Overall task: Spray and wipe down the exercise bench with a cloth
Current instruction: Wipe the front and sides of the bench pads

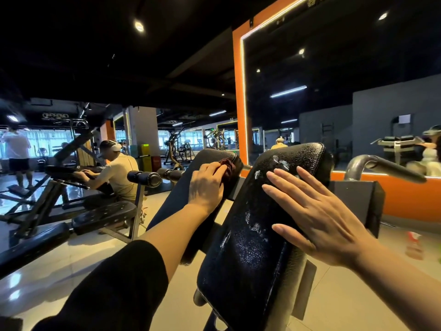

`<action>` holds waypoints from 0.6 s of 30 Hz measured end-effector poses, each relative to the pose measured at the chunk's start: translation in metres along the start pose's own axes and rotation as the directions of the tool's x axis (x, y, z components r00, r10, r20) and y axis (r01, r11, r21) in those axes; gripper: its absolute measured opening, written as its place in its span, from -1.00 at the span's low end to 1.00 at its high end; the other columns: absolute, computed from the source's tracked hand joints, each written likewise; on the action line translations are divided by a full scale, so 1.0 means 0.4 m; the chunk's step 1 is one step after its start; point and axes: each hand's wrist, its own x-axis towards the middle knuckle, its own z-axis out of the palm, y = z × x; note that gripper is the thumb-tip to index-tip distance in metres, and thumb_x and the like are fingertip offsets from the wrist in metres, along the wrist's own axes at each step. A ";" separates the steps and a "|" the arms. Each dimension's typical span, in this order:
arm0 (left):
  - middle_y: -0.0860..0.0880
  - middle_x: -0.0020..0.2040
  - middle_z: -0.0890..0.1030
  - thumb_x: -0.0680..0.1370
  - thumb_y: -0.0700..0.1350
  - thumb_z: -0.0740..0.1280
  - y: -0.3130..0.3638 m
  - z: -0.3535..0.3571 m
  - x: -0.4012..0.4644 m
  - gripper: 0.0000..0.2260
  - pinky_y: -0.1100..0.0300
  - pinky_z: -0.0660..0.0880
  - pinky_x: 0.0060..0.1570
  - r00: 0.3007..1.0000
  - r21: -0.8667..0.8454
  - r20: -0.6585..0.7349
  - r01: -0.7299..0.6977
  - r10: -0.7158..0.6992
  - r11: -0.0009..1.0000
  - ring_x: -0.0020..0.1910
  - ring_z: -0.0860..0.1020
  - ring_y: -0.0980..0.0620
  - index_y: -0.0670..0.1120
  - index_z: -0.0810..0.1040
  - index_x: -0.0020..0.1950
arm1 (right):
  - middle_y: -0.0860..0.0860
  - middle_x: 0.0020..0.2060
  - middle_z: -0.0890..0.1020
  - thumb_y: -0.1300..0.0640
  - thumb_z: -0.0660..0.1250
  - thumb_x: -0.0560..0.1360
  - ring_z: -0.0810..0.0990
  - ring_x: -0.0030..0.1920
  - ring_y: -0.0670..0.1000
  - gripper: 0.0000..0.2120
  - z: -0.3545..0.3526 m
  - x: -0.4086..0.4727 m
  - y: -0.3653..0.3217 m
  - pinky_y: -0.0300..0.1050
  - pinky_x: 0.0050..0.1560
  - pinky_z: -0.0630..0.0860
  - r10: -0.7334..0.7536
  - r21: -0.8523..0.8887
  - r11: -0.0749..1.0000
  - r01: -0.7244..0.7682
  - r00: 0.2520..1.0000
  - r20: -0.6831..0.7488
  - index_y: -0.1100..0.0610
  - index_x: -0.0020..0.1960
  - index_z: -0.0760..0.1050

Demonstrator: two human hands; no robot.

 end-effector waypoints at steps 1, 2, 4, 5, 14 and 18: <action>-0.12 0.07 0.62 0.36 -0.30 0.49 -0.003 -0.006 -0.004 -0.62 -0.05 0.56 -0.10 1.000 -0.002 -0.023 0.007 -0.007 1.000 0.00 0.57 -0.19 -0.14 0.61 0.16 | 0.13 0.50 0.26 -0.26 -0.14 0.64 0.17 0.53 0.10 -0.34 -0.001 0.000 -0.001 0.15 0.48 0.07 -0.002 -0.002 1.000 0.002 1.000 0.000 0.15 0.51 0.26; -0.12 0.03 0.63 0.36 -0.31 0.48 -0.008 -0.011 -0.008 -0.67 -0.03 0.58 -0.19 0.999 -0.005 -0.033 0.009 -0.009 1.000 -0.06 0.57 -0.19 -0.15 0.63 0.11 | 0.13 0.50 0.27 -0.26 -0.13 0.63 0.17 0.53 0.10 -0.34 -0.001 0.000 -0.002 0.15 0.48 0.07 -0.003 -0.003 1.000 0.003 1.000 0.000 0.15 0.51 0.26; -0.12 0.00 0.62 0.40 -0.30 0.47 -0.021 -0.019 -0.022 -0.74 -0.02 0.60 -0.28 1.000 -0.003 -0.023 -0.017 0.017 1.000 -0.11 0.57 -0.18 -0.16 0.64 0.07 | 0.13 0.50 0.27 -0.27 -0.13 0.63 0.17 0.53 0.10 -0.34 -0.001 -0.001 -0.003 0.15 0.48 0.07 0.004 0.004 1.000 -0.004 1.000 0.003 0.16 0.51 0.26; -0.12 0.00 0.61 0.42 -0.27 0.47 -0.029 -0.023 -0.031 -0.77 -0.01 0.60 -0.29 0.999 -0.001 -0.010 -0.038 0.038 0.999 -0.11 0.56 -0.18 -0.16 0.64 0.07 | 0.13 0.50 0.27 -0.27 -0.13 0.63 0.17 0.53 0.10 -0.34 0.000 -0.002 -0.004 0.15 0.48 0.06 0.008 0.007 1.000 -0.008 1.000 0.003 0.15 0.51 0.26; -0.06 0.17 0.58 0.51 -0.10 0.42 0.007 -0.012 0.012 -0.78 0.05 0.53 -0.25 0.999 0.047 0.052 0.003 -0.006 0.999 -0.01 0.54 -0.15 -0.12 0.58 0.14 | 0.13 0.49 0.29 -0.27 -0.13 0.63 0.18 0.53 0.09 -0.34 0.000 -0.001 -0.004 0.13 0.50 0.05 0.014 -0.007 1.000 -0.014 1.000 0.001 0.15 0.49 0.31; -0.07 0.06 0.59 0.51 -0.18 0.39 0.023 0.005 0.017 -0.90 0.10 0.45 -0.32 0.997 0.083 0.073 0.022 -0.029 0.996 -0.06 0.52 -0.14 -0.15 0.63 0.00 | 0.12 0.50 0.29 -0.27 -0.14 0.63 0.17 0.53 0.07 -0.34 0.002 0.001 0.002 0.11 0.52 0.02 0.033 0.008 0.999 -0.033 0.999 0.009 0.15 0.48 0.31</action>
